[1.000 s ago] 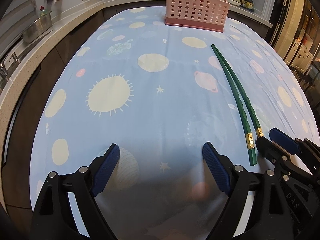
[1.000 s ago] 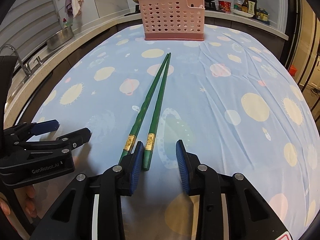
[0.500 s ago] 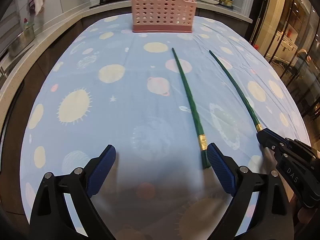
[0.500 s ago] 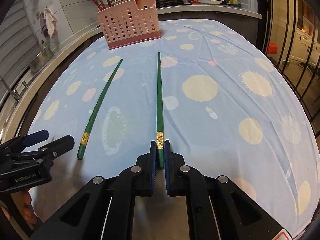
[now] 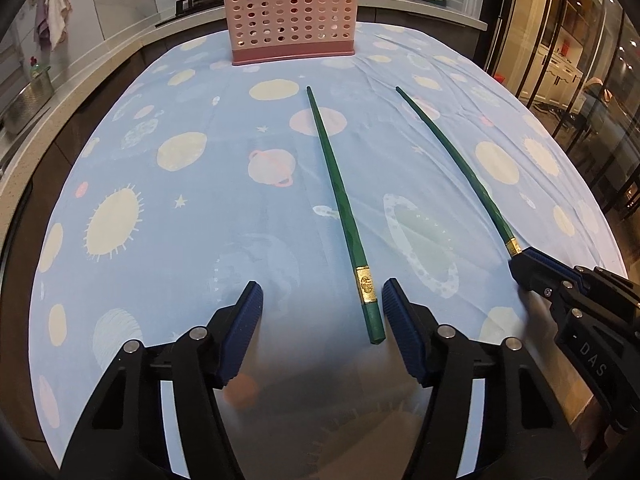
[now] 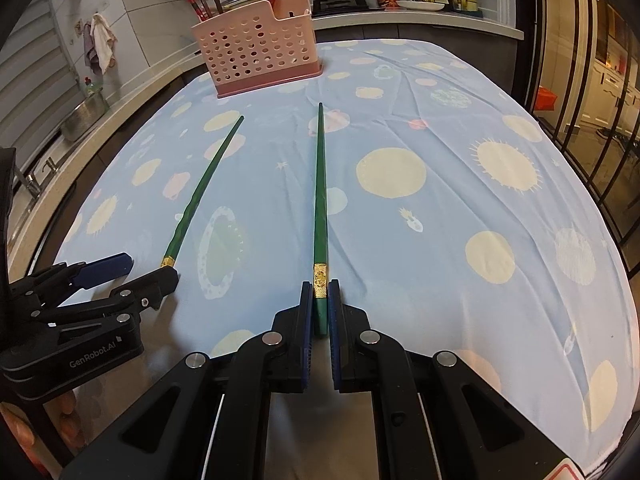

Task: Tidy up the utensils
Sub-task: 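Close the right tool on one green chopstick while the left tool grasps the other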

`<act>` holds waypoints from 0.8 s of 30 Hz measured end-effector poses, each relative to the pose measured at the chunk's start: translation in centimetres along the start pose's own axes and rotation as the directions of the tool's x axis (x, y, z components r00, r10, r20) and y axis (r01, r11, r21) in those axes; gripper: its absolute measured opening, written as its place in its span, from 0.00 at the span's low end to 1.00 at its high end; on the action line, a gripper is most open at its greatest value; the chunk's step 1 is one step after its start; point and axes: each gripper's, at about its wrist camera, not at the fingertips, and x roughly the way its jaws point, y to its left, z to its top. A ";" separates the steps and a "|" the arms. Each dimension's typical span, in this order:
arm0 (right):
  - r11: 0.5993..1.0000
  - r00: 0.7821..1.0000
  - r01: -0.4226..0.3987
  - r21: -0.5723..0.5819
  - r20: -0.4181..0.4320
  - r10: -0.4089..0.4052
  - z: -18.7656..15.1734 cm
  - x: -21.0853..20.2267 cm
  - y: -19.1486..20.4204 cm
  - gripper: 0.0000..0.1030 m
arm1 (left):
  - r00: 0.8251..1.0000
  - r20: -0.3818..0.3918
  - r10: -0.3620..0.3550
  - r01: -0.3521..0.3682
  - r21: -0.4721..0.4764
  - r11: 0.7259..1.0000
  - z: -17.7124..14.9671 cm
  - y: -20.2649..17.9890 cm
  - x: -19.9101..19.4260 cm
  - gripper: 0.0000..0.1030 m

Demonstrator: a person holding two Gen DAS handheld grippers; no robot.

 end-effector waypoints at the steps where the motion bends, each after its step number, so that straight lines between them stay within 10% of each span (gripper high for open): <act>1: 1.000 1.000 -0.001 0.001 0.001 0.001 -0.1 0.0 0.0 0.07 | 1.000 0.002 0.001 -0.001 -0.001 1.000 0.0 0.1 -0.1 0.52; 7: 1.000 1.000 -0.004 -0.001 0.000 0.004 -0.2 -0.3 0.0 0.07 | 1.000 0.002 -0.019 0.019 -0.010 1.000 -0.1 0.9 -0.4 0.09; 24: 1.000 1.000 -0.011 -0.022 0.018 0.012 -1.0 -2.8 0.3 0.07 | 0.998 0.008 -0.061 0.061 -0.052 0.997 -1.0 2.0 -2.9 0.07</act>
